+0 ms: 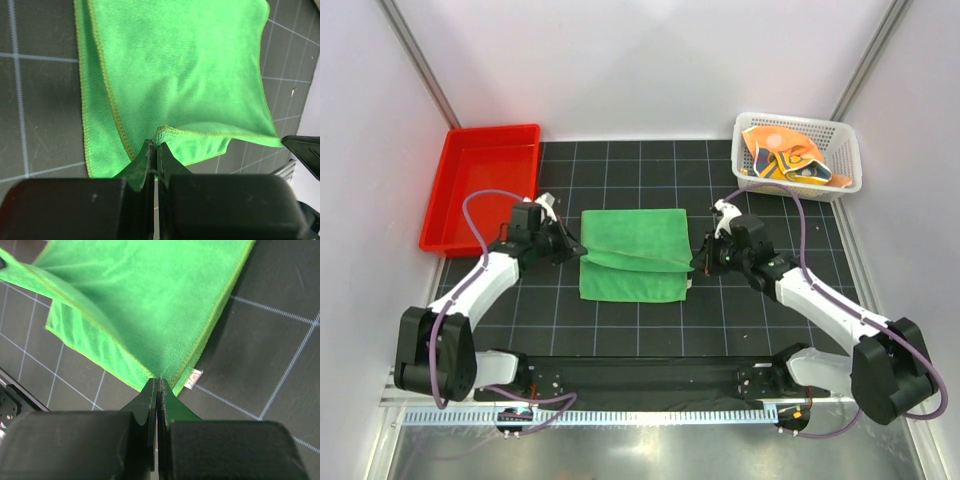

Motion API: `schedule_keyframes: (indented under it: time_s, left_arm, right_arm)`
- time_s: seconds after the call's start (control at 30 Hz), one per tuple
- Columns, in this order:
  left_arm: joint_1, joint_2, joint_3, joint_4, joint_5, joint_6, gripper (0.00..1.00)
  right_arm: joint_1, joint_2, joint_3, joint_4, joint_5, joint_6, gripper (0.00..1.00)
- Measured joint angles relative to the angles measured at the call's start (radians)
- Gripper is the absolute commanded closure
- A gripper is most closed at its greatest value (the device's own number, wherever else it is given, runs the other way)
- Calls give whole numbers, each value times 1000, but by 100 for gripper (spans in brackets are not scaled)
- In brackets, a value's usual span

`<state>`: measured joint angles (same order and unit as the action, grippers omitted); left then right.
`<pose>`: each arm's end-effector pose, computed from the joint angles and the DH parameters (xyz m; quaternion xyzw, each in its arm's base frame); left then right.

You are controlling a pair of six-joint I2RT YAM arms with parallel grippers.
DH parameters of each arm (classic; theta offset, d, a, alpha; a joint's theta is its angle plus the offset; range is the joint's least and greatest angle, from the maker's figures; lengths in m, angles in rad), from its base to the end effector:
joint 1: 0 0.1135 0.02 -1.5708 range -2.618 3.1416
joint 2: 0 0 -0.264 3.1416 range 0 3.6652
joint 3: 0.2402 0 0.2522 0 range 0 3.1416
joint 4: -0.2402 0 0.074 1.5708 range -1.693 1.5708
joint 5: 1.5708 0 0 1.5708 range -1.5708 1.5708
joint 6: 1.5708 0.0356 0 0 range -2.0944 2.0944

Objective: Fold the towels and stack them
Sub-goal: Fold the towel

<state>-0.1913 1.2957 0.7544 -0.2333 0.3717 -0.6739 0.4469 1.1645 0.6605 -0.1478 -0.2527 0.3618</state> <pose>0.2584 -0.0632 0.2178 -0.1469 0.8968 -0.3144 0.2745 0.2174 0.1141 0.2244 -0.0937 0.8859 0.2769 0.3601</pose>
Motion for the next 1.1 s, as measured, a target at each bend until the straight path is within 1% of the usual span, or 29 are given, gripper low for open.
schedule_keyframes:
  time_s: [0.37,0.43,0.53,0.63,0.73,0.77,0.8,0.87,0.93,0.97,1.1]
  left_arm:
    - [0,-72,-20,-56,-95,-5,100]
    - [-2,-75,-34,-57,-103,-10,97]
    - [-10,-75,-65,-58,-119,-25,97]
    - [-19,-75,-101,-67,-134,-33,88]
    - [-23,-75,-119,-79,-148,-46,80]
    - [-24,-77,-123,-85,-158,-51,67]
    - [-24,-82,-123,-97,-171,-50,59]
    - [-23,-100,-121,-126,-205,-60,47]
    - [-23,-126,-114,-164,-245,-66,42]
    - [-23,-137,-103,-190,-266,-69,38]
    - [-23,-132,-13,-234,-304,-61,36]
  right_arm:
    - [5,-63,-19,-4,14,16,99]
    - [16,-63,-47,17,10,35,99]
    - [33,-63,-112,52,6,74,98]
    - [51,-53,-175,86,3,117,98]
    - [61,-33,-203,105,0,148,86]
    - [62,-31,-205,105,-1,151,77]
    - [62,-32,-205,103,0,161,75]
    - [62,-44,-202,85,10,165,69]
    - [62,-65,-185,26,30,168,66]
    - [62,-76,-167,-11,41,168,65]
    - [62,-82,-60,-101,85,163,64]
